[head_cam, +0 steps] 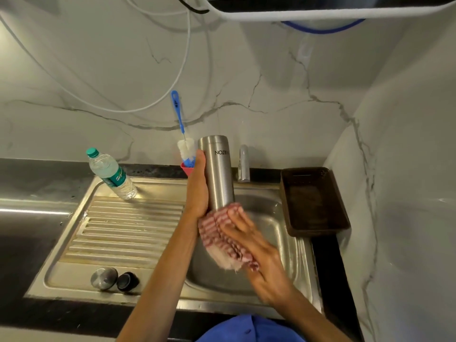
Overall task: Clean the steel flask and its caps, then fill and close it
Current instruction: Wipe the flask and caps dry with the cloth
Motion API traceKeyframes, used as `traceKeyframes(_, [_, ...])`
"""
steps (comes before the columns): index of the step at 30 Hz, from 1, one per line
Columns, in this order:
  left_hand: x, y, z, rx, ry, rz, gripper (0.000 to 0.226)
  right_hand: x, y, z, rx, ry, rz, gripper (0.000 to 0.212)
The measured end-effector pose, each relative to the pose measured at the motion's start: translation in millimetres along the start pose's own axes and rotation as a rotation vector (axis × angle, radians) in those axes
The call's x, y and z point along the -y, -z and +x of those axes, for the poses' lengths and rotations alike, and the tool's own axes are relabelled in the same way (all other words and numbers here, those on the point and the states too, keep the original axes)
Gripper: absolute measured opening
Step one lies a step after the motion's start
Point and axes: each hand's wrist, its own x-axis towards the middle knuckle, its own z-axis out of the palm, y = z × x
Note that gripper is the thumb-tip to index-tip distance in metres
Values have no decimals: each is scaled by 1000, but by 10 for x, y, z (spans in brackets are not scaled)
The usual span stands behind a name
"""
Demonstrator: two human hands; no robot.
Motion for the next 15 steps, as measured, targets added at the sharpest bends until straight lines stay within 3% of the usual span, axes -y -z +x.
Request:
traceKeyframes(3, [-148,0,56,7,-93,37,87,30,237,-123,82,-149,199,55])
traceKeyframes(6, [-136,17,-39,78,23,63,84,157,586,132,-195,-320,417,42])
traceKeyframes(8, [-10,-2,-190,130,89,86,80,175,757,395,-392,-306,444,34])
traceKeyframes(12, [149,-336,-380,208,109,132,72,258,595,868,-440,-138,224,43])
traceKeyframes(15, [175,-455,-367,284,53,-44,53,194,385,914,-390,59,-51,61])
